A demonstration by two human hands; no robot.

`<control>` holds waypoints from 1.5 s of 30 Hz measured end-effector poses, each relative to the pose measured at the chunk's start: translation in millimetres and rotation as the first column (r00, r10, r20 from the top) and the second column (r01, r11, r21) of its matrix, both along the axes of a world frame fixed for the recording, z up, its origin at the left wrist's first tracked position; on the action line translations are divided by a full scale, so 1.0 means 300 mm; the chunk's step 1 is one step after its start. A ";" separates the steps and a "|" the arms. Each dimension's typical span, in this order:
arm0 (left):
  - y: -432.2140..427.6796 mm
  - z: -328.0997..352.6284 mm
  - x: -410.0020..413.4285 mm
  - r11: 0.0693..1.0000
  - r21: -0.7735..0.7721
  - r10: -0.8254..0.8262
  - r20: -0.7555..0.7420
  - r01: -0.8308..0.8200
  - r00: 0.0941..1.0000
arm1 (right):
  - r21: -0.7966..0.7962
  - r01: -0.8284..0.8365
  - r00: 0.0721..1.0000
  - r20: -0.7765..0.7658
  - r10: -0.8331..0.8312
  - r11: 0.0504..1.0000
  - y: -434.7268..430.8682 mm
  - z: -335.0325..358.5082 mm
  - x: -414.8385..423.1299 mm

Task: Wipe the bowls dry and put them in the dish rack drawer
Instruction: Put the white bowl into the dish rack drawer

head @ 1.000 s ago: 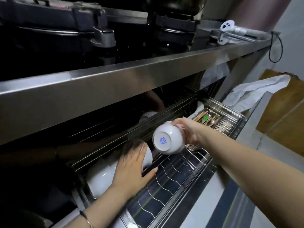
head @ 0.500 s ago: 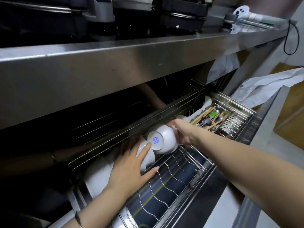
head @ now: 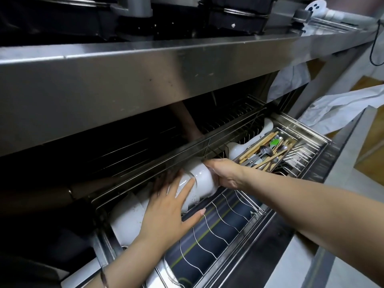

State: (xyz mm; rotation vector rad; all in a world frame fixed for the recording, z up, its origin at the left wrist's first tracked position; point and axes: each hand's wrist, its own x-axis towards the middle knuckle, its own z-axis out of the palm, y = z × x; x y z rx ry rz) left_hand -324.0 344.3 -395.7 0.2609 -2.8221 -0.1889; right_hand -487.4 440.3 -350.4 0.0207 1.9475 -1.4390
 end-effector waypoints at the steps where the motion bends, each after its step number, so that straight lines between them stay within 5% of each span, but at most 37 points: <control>1: 0.000 0.001 0.001 1.000 0.005 0.003 0.005 -0.003 1.000 | -0.007 -0.007 1.000 0.000 0.007 1.000 -0.002 -0.005 0.004; 14: 0.001 0.003 -0.004 0.999 0.030 -0.015 0.043 0.013 0.999 | -0.025 -0.121 0.992 0.021 0.121 0.992 -0.010 -0.009 0.028; 19: 0.001 0.006 -0.008 0.999 0.025 -0.022 0.055 0.020 0.998 | 0.169 -0.272 0.958 -0.047 0.283 0.947 0.015 0.032 0.006; 27: 0.002 0.048 -0.018 0.995 0.086 -0.058 0.175 0.043 0.983 | 0.541 -0.407 0.800 -0.177 0.573 0.736 0.059 0.142 0.008; 33: 0.012 0.171 -0.029 0.991 0.109 -0.119 0.382 0.083 0.916 | 0.504 -0.315 0.750 -0.387 0.536 0.804 0.165 0.280 0.126; 37: 0.070 0.355 0.030 0.974 0.129 -0.216 0.278 0.186 0.936 | 0.372 -0.192 0.706 -0.590 0.391 0.908 0.248 0.400 0.251; 45: 0.038 0.853 0.288 0.932 0.153 -0.321 -0.074 0.329 0.944 | 0.268 -0.043 0.427 -0.866 0.260 0.963 0.254 0.711 0.584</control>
